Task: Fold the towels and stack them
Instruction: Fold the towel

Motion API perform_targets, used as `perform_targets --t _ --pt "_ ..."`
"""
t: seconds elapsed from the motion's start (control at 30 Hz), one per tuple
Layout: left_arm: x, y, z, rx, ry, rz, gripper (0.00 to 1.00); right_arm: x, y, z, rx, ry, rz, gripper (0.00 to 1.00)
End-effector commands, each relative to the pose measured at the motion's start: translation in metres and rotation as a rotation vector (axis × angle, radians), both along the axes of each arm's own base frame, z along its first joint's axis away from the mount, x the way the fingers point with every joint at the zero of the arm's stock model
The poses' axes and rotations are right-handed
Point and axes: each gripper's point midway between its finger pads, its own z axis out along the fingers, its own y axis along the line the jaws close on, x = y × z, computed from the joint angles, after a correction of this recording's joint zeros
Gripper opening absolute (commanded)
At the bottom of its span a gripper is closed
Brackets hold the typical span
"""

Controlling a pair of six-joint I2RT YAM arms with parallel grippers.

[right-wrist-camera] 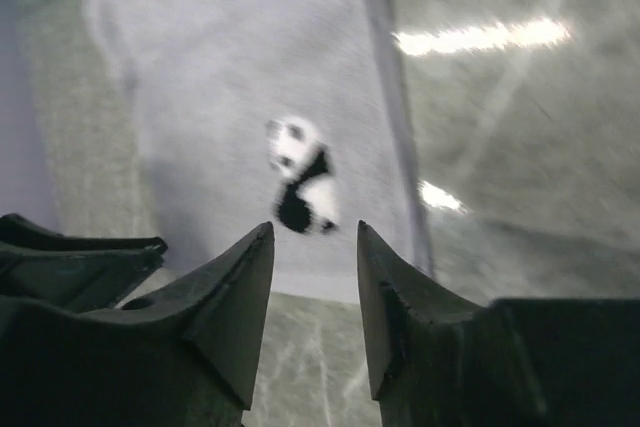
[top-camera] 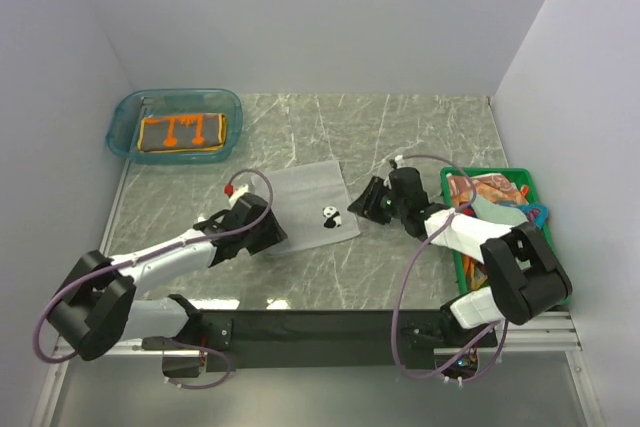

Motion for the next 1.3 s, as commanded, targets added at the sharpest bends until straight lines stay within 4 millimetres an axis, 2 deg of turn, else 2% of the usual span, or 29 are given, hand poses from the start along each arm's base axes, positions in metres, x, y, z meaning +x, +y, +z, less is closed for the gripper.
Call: perform_targets --t 0.0,0.03,0.07,0.1,0.13,0.17,0.2,0.23,0.3,0.33,0.4,0.43,0.47,0.5,0.57,0.6,0.63,0.67,0.7,0.73,0.77,0.8,0.9,0.93,1.13,1.23,1.27 --pt "0.038 -0.006 0.054 -0.021 -0.15 0.044 0.63 0.036 0.025 0.066 0.091 -0.219 0.074 0.55" --pt "0.048 -0.003 0.06 -0.018 -0.165 0.062 0.71 0.039 0.033 0.075 0.12 -0.232 0.102 0.57" --pt "0.057 -0.002 0.064 -0.014 -0.178 0.069 0.75 0.053 0.042 0.087 0.147 -0.265 0.111 0.59" --pt "0.076 0.0 0.069 -0.026 -0.201 0.099 0.77 0.059 0.048 0.092 0.177 -0.266 0.112 0.6" --pt "0.084 -0.002 0.071 -0.054 -0.202 0.095 0.77 0.063 0.057 0.099 0.21 -0.274 0.135 0.6" --pt "0.093 -0.003 0.075 -0.082 -0.216 0.096 0.76 0.077 0.069 0.108 0.25 -0.309 0.145 0.6" --pt "0.108 -0.007 0.076 -0.113 -0.239 0.104 0.72 0.082 0.077 0.113 0.29 -0.305 0.143 0.72" --pt "0.12 -0.004 0.078 -0.136 -0.252 0.121 0.6 0.087 0.084 0.115 0.315 -0.308 0.148 0.74" --pt "0.142 -0.003 0.075 -0.143 -0.267 0.142 0.51 0.1 0.106 0.123 0.374 -0.328 0.164 0.75" --pt "0.147 -0.004 0.073 -0.144 -0.268 0.145 0.41 0.105 0.111 0.122 0.382 -0.329 0.166 0.75" --pt "0.159 -0.005 0.063 -0.149 -0.259 0.15 0.38 0.117 0.127 0.12 0.404 -0.333 0.16 0.75" --pt "0.168 -0.002 0.063 -0.161 -0.278 0.162 0.31 0.122 0.129 0.117 0.409 -0.329 0.152 0.75" --pt "0.171 -0.003 0.061 -0.174 -0.283 0.156 0.29 0.129 0.134 0.111 0.426 -0.325 0.145 0.75" --pt "0.174 0.0 0.049 -0.168 -0.27 0.165 0.28 0.131 0.138 0.108 0.434 -0.323 0.149 0.75" --pt "0.181 0.001 0.045 -0.181 -0.284 0.168 0.27 0.139 0.145 0.096 0.451 -0.319 0.149 0.75" --pt "0.181 0.004 0.032 -0.17 -0.264 0.174 0.27 0.14 0.149 0.091 0.453 -0.316 0.156 0.75" --pt "0.184 0.007 0.028 -0.171 -0.265 0.184 0.27 0.143 0.151 0.086 0.455 -0.315 0.157 0.75" --pt "0.187 0.009 0.027 -0.184 -0.276 0.197 0.27 0.148 0.153 0.075 0.449 -0.311 0.156 0.75" --pt "0.182 0.012 0.013 -0.18 -0.25 0.206 0.27 0.15 0.154 0.067 0.444 -0.302 0.148 0.75" --pt "0.182 0.017 0.007 -0.191 -0.231 0.234 0.27 0.157 0.152 0.063 0.437 -0.303 0.125 0.75" --pt "0.182 0.019 0.003 -0.199 -0.229 0.244 0.26 0.16 0.152 0.05 0.425 -0.288 0.116 0.75" --pt "0.176 0.021 -0.01 -0.198 -0.199 0.248 0.26 0.163 0.149 0.043 0.415 -0.283 0.101 0.75" --pt "0.166 0.02 -0.027 -0.21 -0.159 0.254 0.23 0.177 0.135 0.019 0.382 -0.24 0.02 0.75" --pt "0.164 0.019 -0.03 -0.215 -0.15 0.252 0.23 0.183 0.125 0.011 0.371 -0.231 -0.028 0.75" --pt "0.152 0.028 -0.044 -0.201 -0.116 0.278 0.22 0.194 0.09 -0.011 0.357 -0.186 -0.172 0.75" --pt "0.147 0.032 -0.048 -0.195 -0.103 0.288 0.22 0.197 0.075 -0.019 0.391 -0.162 -0.232 0.75" --pt "0.145 0.032 -0.049 -0.192 -0.097 0.288 0.22 0.198 0.073 -0.015 0.422 -0.155 -0.247 0.75"
